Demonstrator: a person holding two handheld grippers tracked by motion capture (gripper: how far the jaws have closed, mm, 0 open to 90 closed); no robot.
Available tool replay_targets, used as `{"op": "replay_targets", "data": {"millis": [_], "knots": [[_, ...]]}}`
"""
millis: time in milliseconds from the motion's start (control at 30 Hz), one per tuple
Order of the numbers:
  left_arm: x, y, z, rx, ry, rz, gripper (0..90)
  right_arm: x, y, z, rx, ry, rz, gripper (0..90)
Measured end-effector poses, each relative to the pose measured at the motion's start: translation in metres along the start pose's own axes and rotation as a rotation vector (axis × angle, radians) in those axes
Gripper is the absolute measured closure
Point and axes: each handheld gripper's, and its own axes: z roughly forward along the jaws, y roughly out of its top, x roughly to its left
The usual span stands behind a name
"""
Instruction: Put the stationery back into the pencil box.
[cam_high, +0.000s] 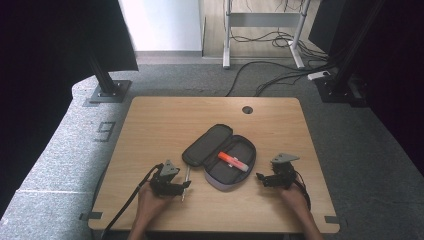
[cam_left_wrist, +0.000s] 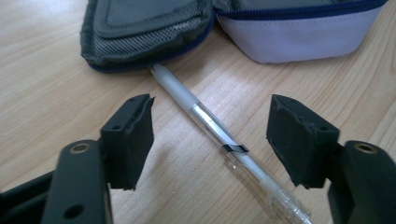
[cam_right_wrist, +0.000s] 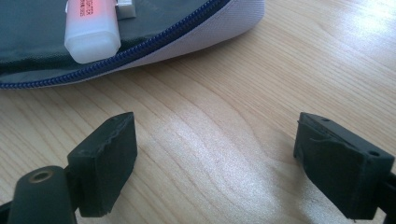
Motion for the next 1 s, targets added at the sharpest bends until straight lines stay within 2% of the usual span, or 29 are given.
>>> {"op": "replay_targets", "data": {"millis": [233, 333, 467, 700, 1000], "knots": [[-0.004, -0.004, 0.013, 0.047, -0.008, 0.019, 43.1, 0.000, 0.000, 0.000, 0.000, 0.000, 0.000, 13.3], [-0.005, -0.004, 0.013, 0.044, -0.010, 0.025, 46.6, 0.000, 0.000, 0.000, -0.001, 0.003, 0.000, 13.3], [-0.006, -0.005, 0.012, 0.042, -0.027, 0.040, 57.0, 0.000, 0.000, 0.000, 0.000, 0.005, -0.001, 13.3], [-0.003, -0.008, 0.008, 0.043, -0.052, 0.038, 75.0, 0.000, 0.000, 0.000, -0.001, 0.007, -0.003, 13.4], [-0.001, -0.011, 0.006, 0.032, -0.093, 0.042, 77.4, 0.001, 0.000, 0.000, -0.001, 0.008, -0.004, 13.5]]}}
